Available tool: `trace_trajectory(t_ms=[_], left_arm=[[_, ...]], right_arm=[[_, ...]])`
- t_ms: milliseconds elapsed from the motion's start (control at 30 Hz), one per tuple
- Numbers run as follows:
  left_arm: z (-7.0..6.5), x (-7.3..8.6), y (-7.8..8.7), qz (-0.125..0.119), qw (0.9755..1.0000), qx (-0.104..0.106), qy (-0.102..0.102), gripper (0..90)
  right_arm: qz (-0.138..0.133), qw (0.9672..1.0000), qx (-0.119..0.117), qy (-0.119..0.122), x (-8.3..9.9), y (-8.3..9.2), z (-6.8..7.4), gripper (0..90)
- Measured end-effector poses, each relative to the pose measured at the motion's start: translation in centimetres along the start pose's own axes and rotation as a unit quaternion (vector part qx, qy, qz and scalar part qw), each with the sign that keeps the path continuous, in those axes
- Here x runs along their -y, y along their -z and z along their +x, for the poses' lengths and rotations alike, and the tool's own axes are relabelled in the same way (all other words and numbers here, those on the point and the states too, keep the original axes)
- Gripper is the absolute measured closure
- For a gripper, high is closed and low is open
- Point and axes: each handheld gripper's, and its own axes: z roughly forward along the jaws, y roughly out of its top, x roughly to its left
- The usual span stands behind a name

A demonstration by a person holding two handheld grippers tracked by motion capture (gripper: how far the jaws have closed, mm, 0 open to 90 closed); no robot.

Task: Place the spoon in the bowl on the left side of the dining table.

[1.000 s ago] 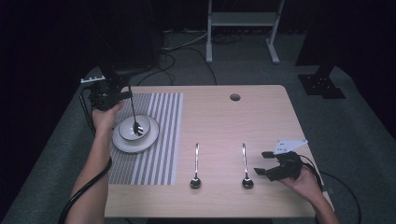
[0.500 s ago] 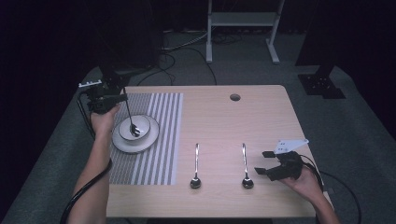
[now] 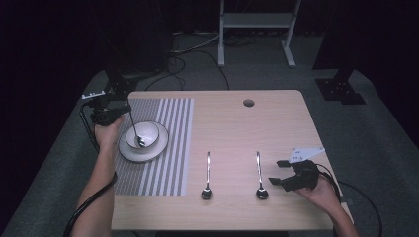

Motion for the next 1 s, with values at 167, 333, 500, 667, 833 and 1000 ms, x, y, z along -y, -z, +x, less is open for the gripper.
trace_trajectory(t_ms=[167,333,500,667,833,1000], left_arm=[[0.6,0.4,0.1,0.002,1.0,-0.004,0.006,89.2],[1.0,0.7,0.3,0.003,0.9999,-0.002,0.01,89.1],[1.4,0.9,0.7,0.002,0.9999,-0.004,0.016,89.1],[1.9,1.1,1.1,0.003,0.9998,-0.008,0.018,88.5],[2.6,1.3,1.5,0.006,0.9995,-0.018,0.026,87.2],[2.9,1.5,1.7,0.011,0.9993,-0.023,0.026,85.9]], right_arm=[[0.001,1.0,0.0,0.0,0.1,-0.1,0.0,24.9],[0.0,1.0,0.001,0.001,0.0,0.0,0.1,24.8],[0.001,1.0,0.001,0.003,0.1,-0.1,0.1,24.8],[-0.001,1.0,0.003,0.003,0.0,0.0,0.1,24.8],[0.0,1.0,0.002,0.004,0.0,0.0,0.1,24.8],[0.0,1.0,0.003,0.004,-0.1,0.0,0.1,24.8]])
